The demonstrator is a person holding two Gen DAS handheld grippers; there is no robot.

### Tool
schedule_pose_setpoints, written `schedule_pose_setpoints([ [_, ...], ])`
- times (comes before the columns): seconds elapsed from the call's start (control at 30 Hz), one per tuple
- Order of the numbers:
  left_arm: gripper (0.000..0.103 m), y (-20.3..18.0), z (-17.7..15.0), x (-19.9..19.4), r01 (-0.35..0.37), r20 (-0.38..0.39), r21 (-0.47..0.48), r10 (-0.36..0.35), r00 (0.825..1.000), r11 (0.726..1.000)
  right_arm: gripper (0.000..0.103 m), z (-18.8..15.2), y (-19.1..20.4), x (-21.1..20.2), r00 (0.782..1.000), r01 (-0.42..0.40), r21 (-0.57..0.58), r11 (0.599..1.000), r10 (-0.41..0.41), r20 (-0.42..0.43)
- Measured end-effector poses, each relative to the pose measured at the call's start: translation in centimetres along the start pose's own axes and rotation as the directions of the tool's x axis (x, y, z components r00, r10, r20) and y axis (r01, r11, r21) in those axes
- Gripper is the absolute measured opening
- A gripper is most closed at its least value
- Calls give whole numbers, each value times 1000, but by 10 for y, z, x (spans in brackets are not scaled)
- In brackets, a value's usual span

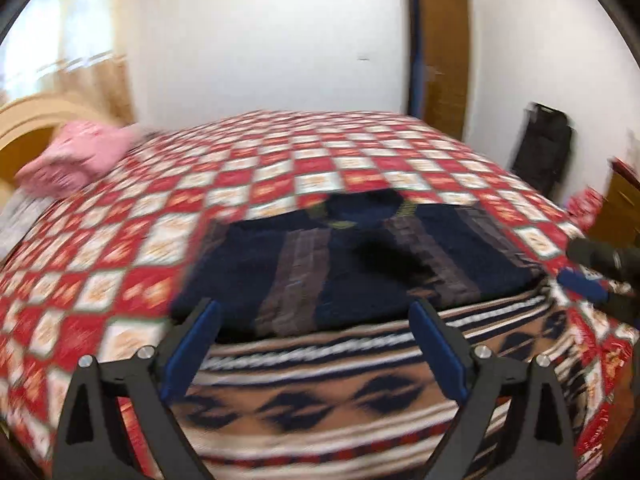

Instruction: Fold small clothes

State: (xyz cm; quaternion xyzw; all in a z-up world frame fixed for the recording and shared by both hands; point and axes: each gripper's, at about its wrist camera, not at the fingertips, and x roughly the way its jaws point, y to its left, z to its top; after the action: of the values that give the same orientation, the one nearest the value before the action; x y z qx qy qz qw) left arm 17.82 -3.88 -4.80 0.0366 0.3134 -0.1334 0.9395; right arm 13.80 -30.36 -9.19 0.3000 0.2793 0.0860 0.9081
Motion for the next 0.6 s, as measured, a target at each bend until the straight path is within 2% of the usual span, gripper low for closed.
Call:
schedule_pose_setpoints([
  [0.1, 97, 37, -12, -6, -58, -39, -86, 55, 998, 995, 77, 11, 13, 53, 994, 64, -62, 996, -69, -84],
  [0.17, 97, 58, -20, -12, -86, -49, -137, 80, 996, 987, 77, 15, 22, 92, 981, 136, -144, 980, -154, -120],
  [0.23, 97, 75, -26, -17, -117, -54, -179, 109, 993, 977, 77, 12, 38, 128, 954, 233, -297, 926, -277, -116],
  [0.3, 97, 87, -29, -20, -141, -58, -198, 132, 990, 970, 77, 7, 53, 154, 926, 299, -435, 850, -369, -84],
  [0.33, 97, 92, -30, -23, -155, -57, -201, 146, 988, 967, 77, 1, 62, 170, 911, 313, -512, 800, -405, -75],
  [0.4, 97, 95, -29, -23, -177, -53, -199, 170, 984, 964, 77, -6, 73, 194, 892, 299, -618, 727, -443, -91],
  [0.43, 97, 97, -30, -23, -181, -53, -198, 174, 983, 963, 76, -6, 74, 201, 886, 300, -644, 704, -455, -84],
  [0.5, 97, 100, -30, -22, -182, -55, -203, 175, 983, 962, 35, -5, 73, 210, 885, 290, -654, 698, -455, -93],
  [0.53, 97, 100, -30, -23, -176, -55, -205, 168, 984, 963, 7, 0, 68, 214, 876, 301, -628, 717, -469, -115],
  [0.57, 97, 98, -30, -22, -170, -54, -202, 163, 985, 964, 7, 7, 61, 213, 874, 308, -583, 752, -466, -140],
  [0.6, 97, 96, -30, -21, -171, -53, -195, 164, 985, 966, 7, 18, 50, 207, 888, 299, -509, 807, -430, -162],
])
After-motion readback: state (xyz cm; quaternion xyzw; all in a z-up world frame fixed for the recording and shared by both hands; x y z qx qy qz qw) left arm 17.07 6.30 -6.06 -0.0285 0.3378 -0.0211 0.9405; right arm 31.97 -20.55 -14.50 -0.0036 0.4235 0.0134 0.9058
